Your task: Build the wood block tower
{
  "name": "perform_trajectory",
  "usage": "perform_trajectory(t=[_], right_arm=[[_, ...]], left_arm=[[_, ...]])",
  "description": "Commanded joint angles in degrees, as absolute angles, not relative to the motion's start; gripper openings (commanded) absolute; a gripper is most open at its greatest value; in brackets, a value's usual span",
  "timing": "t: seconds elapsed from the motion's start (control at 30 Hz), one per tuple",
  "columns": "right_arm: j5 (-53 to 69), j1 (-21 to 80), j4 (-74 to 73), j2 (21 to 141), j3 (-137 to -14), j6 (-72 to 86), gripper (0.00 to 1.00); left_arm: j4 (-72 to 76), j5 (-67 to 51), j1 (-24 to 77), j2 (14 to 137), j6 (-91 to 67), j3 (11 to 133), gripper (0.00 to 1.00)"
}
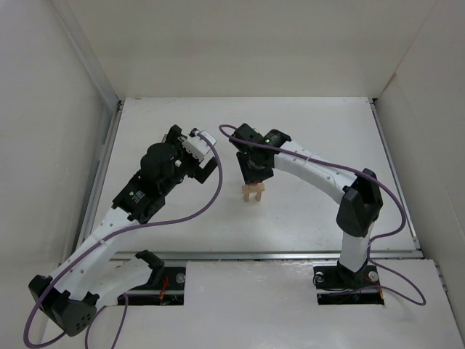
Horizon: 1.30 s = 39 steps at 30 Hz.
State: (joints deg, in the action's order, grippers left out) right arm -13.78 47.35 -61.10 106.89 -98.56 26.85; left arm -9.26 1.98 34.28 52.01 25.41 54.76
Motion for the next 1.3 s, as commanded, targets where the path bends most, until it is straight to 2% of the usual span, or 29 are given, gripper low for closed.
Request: perform_trajectory(t=[0.0, 1.0, 1.27], right_arm=[[-15.12, 47.90, -61.08, 107.48, -98.88, 27.51, 0.36], [-15.64, 47.90, -61.08, 108.54, -98.88, 28.56, 0.39], [-16.69, 48.43, -61.08, 108.54, -99.40, 29.09, 0.46]], left_arm=[[-6.25, 1.58, 34.01, 51.68, 25.31, 54.32, 1.00], [-5.10, 2.63, 33.49, 51.15, 26.37, 53.79, 1.00], [-5.10, 2.64, 33.49, 51.15, 26.89, 53.26, 1.00]])
